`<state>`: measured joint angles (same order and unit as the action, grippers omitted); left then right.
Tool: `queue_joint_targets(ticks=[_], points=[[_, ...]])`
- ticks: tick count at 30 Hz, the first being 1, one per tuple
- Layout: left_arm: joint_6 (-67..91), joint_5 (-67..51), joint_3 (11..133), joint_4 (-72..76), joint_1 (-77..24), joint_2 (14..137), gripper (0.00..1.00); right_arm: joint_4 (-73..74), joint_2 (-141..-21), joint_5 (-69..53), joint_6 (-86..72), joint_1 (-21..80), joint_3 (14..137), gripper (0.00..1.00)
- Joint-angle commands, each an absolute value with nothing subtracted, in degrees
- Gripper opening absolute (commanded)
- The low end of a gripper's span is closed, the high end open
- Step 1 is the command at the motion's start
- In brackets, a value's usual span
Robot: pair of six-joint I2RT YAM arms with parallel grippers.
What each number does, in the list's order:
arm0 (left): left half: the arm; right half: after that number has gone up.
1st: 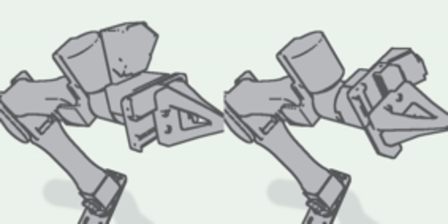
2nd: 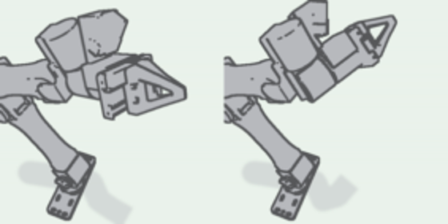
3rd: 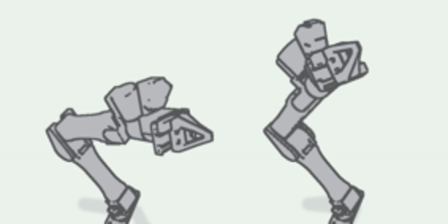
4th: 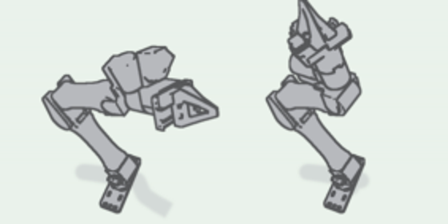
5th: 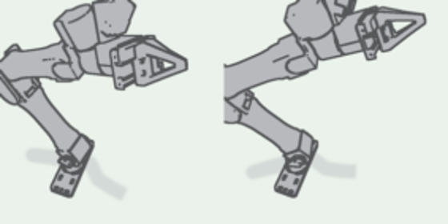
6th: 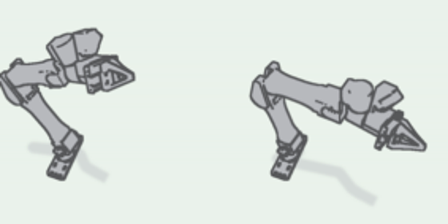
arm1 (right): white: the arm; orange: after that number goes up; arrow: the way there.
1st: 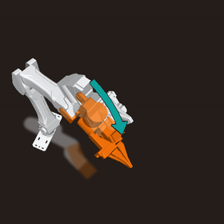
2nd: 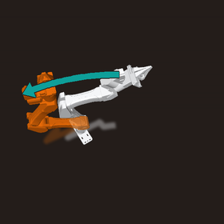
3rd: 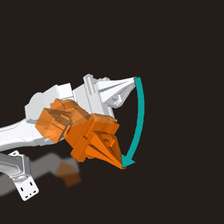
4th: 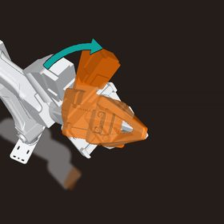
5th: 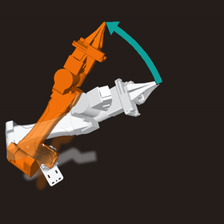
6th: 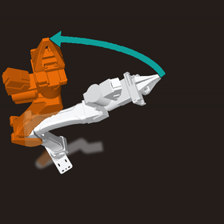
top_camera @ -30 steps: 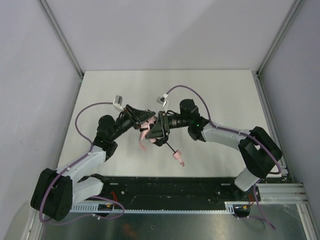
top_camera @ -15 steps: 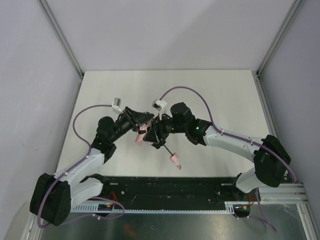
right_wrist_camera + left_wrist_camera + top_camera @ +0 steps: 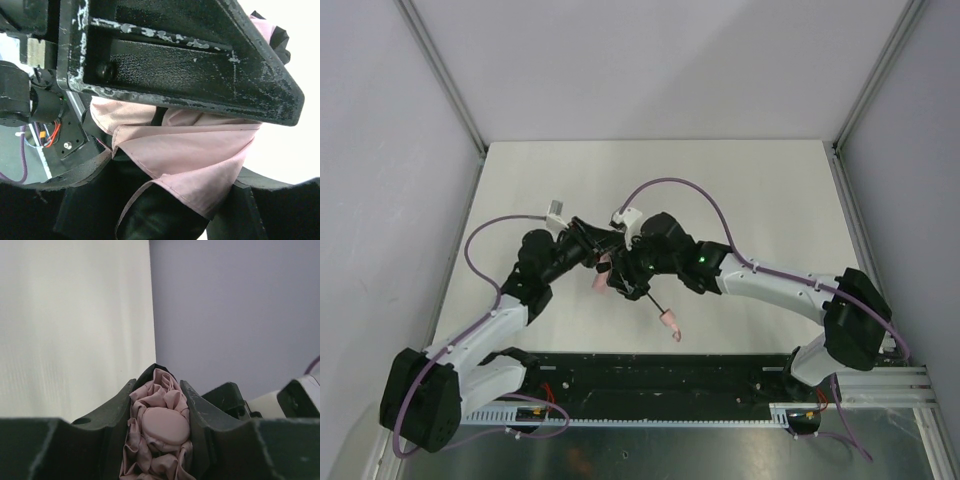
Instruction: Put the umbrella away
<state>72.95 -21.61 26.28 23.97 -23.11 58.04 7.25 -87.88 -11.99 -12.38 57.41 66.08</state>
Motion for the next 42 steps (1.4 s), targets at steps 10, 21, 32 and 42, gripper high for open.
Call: queue_joint_targets(ticks=[10,21,32,42], points=[[74.79,-20.40,32.72,14.33,-23.40,56.52,0.28,0.30,-89.94,-27.48,-17.85,53.26,69.04,0.00],[79.39,-24.73,23.98,43.14,-22.26,55.69,0.83,-18.93,-87.07,-49.97,-34.29,45.23,62.71,0.00],[80.73,-26.04,23.35,52.76,-22.24,58.04,0.49,-31.28,-88.19,-60.22,-43.81,44.03,60.37,0.00],[78.94,-23.22,22.88,53.09,-22.33,56.41,0.00,-9.42,-85.20,-41.42,-27.37,46.13,63.69,0.37]])
